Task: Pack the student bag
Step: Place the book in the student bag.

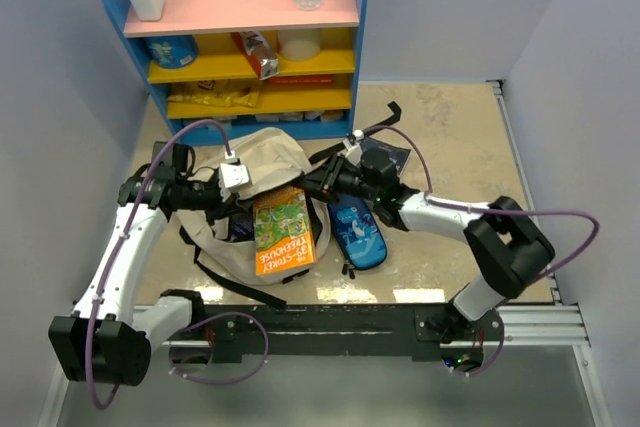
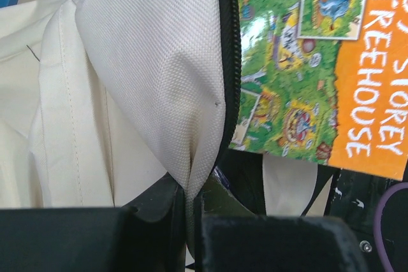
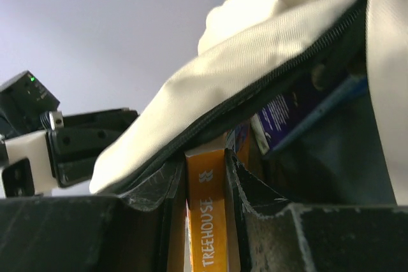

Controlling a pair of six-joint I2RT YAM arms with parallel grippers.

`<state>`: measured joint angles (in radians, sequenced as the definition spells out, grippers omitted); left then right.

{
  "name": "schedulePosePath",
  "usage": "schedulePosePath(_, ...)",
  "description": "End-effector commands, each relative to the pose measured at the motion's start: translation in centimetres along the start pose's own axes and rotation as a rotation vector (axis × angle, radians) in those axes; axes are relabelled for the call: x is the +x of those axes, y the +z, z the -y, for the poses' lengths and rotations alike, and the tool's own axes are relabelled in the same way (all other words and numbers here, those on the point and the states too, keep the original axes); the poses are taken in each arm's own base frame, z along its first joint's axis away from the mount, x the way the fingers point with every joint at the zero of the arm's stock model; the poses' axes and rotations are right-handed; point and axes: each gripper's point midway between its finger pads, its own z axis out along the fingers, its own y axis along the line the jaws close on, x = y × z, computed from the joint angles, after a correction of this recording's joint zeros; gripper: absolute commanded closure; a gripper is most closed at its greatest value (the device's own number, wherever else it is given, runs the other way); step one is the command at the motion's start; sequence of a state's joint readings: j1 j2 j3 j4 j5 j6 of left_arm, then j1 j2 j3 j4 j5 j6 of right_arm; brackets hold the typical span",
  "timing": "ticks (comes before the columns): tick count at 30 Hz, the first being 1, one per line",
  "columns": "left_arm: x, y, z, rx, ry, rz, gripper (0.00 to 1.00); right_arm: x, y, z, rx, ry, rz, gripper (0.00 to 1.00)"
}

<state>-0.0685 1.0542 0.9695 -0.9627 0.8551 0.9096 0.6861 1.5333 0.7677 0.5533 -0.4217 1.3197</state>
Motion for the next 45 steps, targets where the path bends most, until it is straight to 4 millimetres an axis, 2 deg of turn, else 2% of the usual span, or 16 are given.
schedulePosePath(1,-3.0,-1.2,0.3,-0.007,0.096,0.076,1.0,-2.4,1.6,-8.2,-0.265,-0.023,0.025,1.0)
schedulePosePath(8,-2.7,-1.4,0.9,-0.004,0.118,0.069,1.0,-7.0,3.2,-7.4,-0.242,-0.045,0.16,1.0)
schedulePosePath(14,-2.9,-1.3,1.3,0.022,0.112,0.079,1.0,-9.6,4.1,-4.8,-0.208,0.013,0.287,1.0)
schedulePosePath(19,-3.1,-1.4,1.2,0.024,0.113,0.08,1.0,-10.3,4.5,-0.6,-0.066,0.002,0.376,1.0)
schedulePosePath(21,-3.1,-1.4,1.2,0.022,0.114,0.078,1.0,-10.1,4.4,1.8,0.042,-0.018,0.378,1.0)
schedulePosePath(28,-3.0,-1.2,1.1,0.024,0.107,0.084,1.0,-8.7,1.9,6.6,0.241,-0.022,0.381,1.0)
schedulePosePath(30,-3.2,-1.2,1.2,0.032,0.101,0.093,1.0,-9.0,1.3,5.9,0.202,0.011,0.432,1.0)
schedulePosePath(31,-3.3,-1.1,1.2,0.035,0.096,0.096,1.0,-9.3,0.7,7.1,0.237,0.032,0.495,1.0)
schedulePosePath(33,-3.5,-1.3,1.1,0.033,0.097,0.099,1.0,-9.1,0.7,6.6,0.229,0.052,0.549,1.0)
schedulePosePath(35,-3.6,-1.3,1.1,0.031,0.1,0.102,1.0,-10.1,1.3,5.8,0.213,0.083,0.6,1.0)
schedulePosePath(36,-3.7,-1.3,1.1,0.027,0.101,0.102,1.0,-9.9,2.0,6.0,0.214,0.109,0.607,1.0)
schedulePosePath(37,-3.7,-1.4,1.1,0.027,0.096,0.103,1.0,-10.3,2.7,4.6,0.191,0.119,0.627,1.0)
schedulePosePath(38,-3.7,-1.4,1.1,0.026,0.096,0.102,1.0,-11.0,2.9,4.4,0.198,0.124,0.671,1.0)
schedulePosePath(40,-3.7,-1.4,1.2,0.029,0.095,0.101,1.0,-11.2,4.8,3.4,0.185,0.151,0.677,1.0)
schedulePosePath(43,-3.5,-1.4,1.2,0.027,0.092,0.095,1.0,-11.2,6.8,3.3,0.166,0.211,0.679,1.0)
schedulePosePath(45,-3.3,-1.4,1.2,0.027,0.091,0.088,1.0,-11.1,7.3,2.8,0.181,0.22,0.694,1.0)
